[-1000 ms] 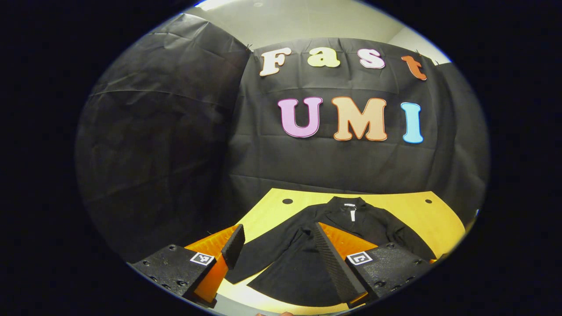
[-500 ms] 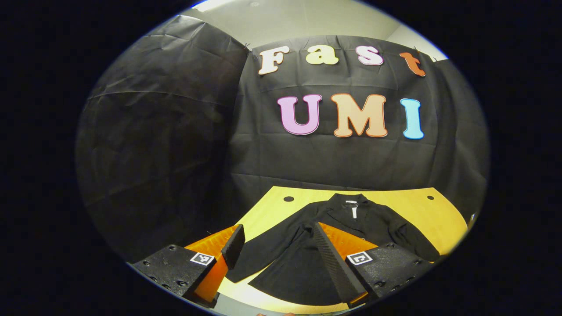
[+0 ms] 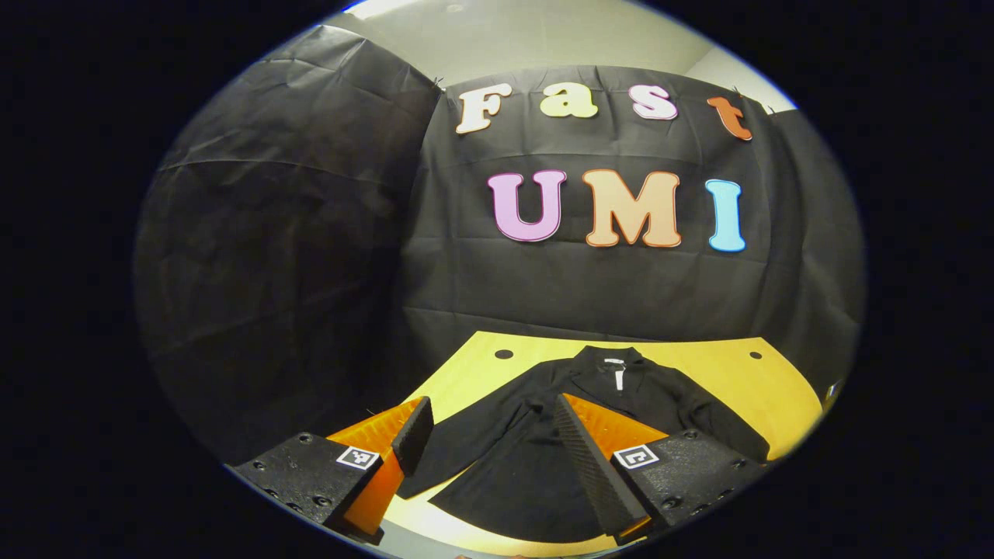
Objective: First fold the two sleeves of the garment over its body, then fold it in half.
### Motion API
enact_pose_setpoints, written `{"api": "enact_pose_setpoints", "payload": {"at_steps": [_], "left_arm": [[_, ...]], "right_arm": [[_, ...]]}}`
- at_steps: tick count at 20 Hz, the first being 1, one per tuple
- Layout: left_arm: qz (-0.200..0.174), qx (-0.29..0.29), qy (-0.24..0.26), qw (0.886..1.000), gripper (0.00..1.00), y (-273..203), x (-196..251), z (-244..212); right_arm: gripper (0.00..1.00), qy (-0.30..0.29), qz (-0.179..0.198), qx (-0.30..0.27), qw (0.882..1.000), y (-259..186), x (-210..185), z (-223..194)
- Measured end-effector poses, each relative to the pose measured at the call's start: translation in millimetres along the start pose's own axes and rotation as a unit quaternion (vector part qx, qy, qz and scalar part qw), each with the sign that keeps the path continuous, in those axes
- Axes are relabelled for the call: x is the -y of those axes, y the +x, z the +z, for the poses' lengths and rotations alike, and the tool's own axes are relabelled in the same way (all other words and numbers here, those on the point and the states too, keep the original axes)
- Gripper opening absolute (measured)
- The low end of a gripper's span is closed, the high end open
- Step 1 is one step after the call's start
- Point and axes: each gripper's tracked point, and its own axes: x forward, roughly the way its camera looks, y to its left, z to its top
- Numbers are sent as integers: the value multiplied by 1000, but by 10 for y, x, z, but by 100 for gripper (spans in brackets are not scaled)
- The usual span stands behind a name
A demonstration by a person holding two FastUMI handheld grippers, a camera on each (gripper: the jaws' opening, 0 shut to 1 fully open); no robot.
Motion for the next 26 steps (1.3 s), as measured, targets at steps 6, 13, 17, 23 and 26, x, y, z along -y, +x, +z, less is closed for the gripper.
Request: {"api": "enact_pose_setpoints", "payload": {"at_steps": [6,13,17,23,26], "left_arm": [[4,-6,-12,1000,93,-60,77,-42],[21,4,-20,1000,93,-123,146,-62],[25,-1,-25,999,93,-189,192,-158],[21,-15,-25,999,93,-210,140,-228],[7,-25,-28,999,93,-141,102,-269]], "right_arm": [[3,-23,6,-12,1000,-7,-14,40],[2,-37,26,6,999,-105,-26,323],[2,-37,33,41,998,-189,-1,861],[2,-81,26,107,991,-299,-218,1951],[2,-93,36,139,985,-299,-596,2469]]}}
